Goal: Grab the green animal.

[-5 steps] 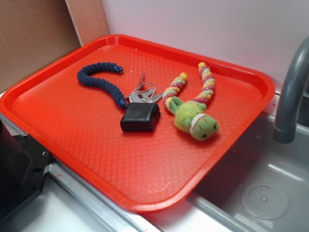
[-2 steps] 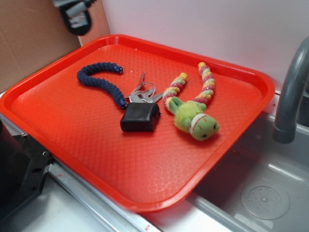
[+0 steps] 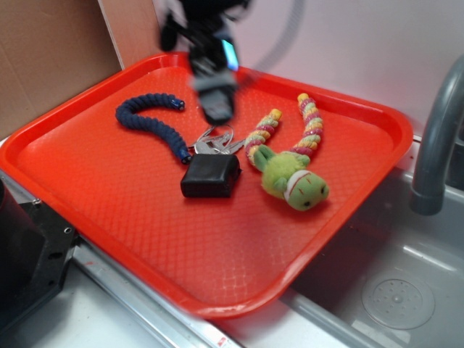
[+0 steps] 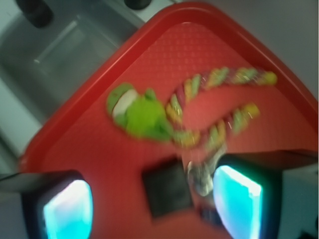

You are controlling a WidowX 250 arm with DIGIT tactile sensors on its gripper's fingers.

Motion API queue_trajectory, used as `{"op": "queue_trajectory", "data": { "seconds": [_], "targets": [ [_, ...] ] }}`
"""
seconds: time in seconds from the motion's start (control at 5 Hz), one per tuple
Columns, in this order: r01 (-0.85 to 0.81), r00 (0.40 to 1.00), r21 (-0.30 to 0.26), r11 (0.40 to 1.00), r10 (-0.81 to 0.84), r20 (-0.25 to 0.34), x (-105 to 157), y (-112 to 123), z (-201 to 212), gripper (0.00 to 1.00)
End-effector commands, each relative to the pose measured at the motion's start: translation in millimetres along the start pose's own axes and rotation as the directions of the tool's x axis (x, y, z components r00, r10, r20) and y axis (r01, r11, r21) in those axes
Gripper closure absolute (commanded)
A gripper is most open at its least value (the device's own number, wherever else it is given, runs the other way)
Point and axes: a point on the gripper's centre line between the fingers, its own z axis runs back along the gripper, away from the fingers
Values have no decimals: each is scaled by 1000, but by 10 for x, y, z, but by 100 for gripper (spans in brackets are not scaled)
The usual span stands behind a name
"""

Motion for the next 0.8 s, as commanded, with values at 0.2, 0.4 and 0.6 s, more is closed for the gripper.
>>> {"op": "queue_trajectory", "data": {
  "seconds": [0.2,0.4,0.6],
  "targets": [
    [223,974,19,975,-223,39,171,-203,-603,0],
    [216,976,1,976,-216,28,34,-89,-684,0],
    [208,978,4,978,-208,-5,0,-65,-774,0]
  ]
}}
